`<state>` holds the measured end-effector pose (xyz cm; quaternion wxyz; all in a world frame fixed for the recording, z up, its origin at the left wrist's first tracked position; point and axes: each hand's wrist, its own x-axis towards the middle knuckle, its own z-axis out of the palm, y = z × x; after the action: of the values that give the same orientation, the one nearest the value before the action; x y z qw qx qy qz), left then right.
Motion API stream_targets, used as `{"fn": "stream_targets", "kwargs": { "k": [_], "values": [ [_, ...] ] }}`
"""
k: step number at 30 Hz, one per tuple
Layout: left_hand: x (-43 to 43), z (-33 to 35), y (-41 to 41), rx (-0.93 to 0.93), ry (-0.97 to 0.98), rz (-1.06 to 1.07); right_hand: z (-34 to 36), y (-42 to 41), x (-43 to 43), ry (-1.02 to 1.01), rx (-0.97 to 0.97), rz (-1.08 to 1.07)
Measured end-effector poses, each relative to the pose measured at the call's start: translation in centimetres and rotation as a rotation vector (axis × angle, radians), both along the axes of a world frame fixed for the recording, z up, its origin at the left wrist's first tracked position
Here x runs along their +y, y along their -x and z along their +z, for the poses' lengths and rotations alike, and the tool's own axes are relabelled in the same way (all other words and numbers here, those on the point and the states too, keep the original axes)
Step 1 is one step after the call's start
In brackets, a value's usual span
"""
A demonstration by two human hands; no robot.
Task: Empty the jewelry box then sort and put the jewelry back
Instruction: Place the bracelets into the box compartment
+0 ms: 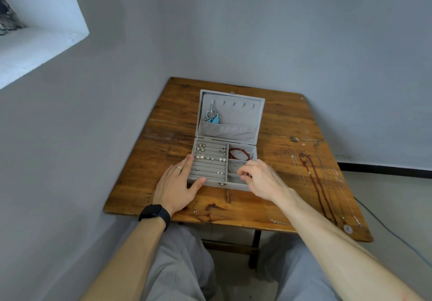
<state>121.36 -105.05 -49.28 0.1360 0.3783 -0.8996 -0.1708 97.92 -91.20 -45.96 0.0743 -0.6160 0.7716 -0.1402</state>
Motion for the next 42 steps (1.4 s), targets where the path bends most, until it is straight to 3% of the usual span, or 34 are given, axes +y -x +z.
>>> {"fn": "stream_targets", "kwargs": {
  "k": [8,13,19,26,33,42],
  "values": [
    [-0.3,-0.1,-0.1,-0.001,-0.012,-0.016,-0.5,-0.3,0.8,0.109,-0.038,-0.076],
    [-0.2,0.2,-0.2,-0.037,-0.030,-0.014,-1.7,-0.7,3.4,0.295,-0.139,-0.239],
    [0.1,1.0,0.1,-0.079,-0.078,-0.022,-1.9,-1.0,7.4,0.347,-0.202,-0.429],
    [2.8,4.4,4.5,0.022,0.161,-0.131,-1.0,-0.9,9.2,0.327,-0.285,-0.493],
    [4.8,6.0,11.1,-0.416,0.306,-0.190,-0.9,-2.4,7.0,0.194,-0.267,-0.402],
    [3.8,5.1,11.3,-0.421,0.344,-0.272,-1.6,-2.5,6.8,0.228,-0.189,-0.358]
  ]
}}
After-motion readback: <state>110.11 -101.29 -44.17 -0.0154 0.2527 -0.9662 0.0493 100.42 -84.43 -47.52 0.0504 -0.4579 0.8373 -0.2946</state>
